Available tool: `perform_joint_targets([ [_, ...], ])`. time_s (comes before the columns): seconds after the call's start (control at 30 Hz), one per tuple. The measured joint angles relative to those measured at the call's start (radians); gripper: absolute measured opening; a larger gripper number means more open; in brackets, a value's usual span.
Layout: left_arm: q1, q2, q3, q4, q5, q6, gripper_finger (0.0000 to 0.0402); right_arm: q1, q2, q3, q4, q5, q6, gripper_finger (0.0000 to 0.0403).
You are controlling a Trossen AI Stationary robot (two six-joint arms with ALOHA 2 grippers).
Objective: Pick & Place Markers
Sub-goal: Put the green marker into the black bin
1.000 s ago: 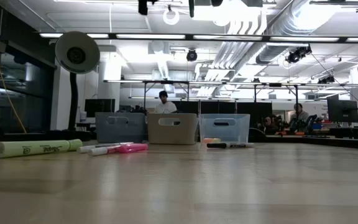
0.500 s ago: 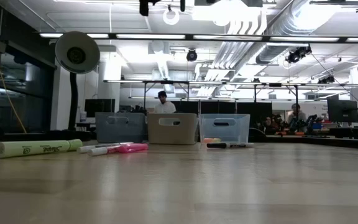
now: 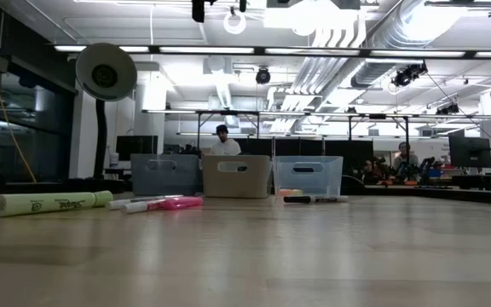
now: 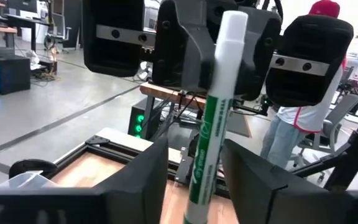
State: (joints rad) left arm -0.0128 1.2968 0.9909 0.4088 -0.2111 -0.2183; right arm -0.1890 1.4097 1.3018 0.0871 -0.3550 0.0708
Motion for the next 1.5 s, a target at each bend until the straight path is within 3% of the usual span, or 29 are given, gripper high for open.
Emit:
perform_joint_targets([
  [0.47,0.000,0.000,-0.002,-0.008,0.067,0.005,0.0036,-0.001,-0.001,0.000,-0.044,-0.001,-0.004,0.0023],
  [0.77,0.000,0.000,-0.002,-0.015,0.071,-0.001,0.0038,0.000,-0.001,0.000,-0.045,0.013,-0.008,0.0036],
  [1.07,0.000,0.000,-0.002,-0.015,0.062,-0.006,0.0035,-0.001,-0.007,0.000,-0.047,0.090,-0.008,0.0074],
  [1.4,-0.002,-0.002,-0.002,-0.022,0.071,0.001,0.0037,-0.016,-0.048,-0.001,-0.045,0.086,0.006,0.0125],
  [1.5,-0.002,-0.002,-0.002,-0.027,0.034,0.000,0.0039,-0.015,-0.066,-0.001,-0.049,0.108,0.003,0.0139],
])
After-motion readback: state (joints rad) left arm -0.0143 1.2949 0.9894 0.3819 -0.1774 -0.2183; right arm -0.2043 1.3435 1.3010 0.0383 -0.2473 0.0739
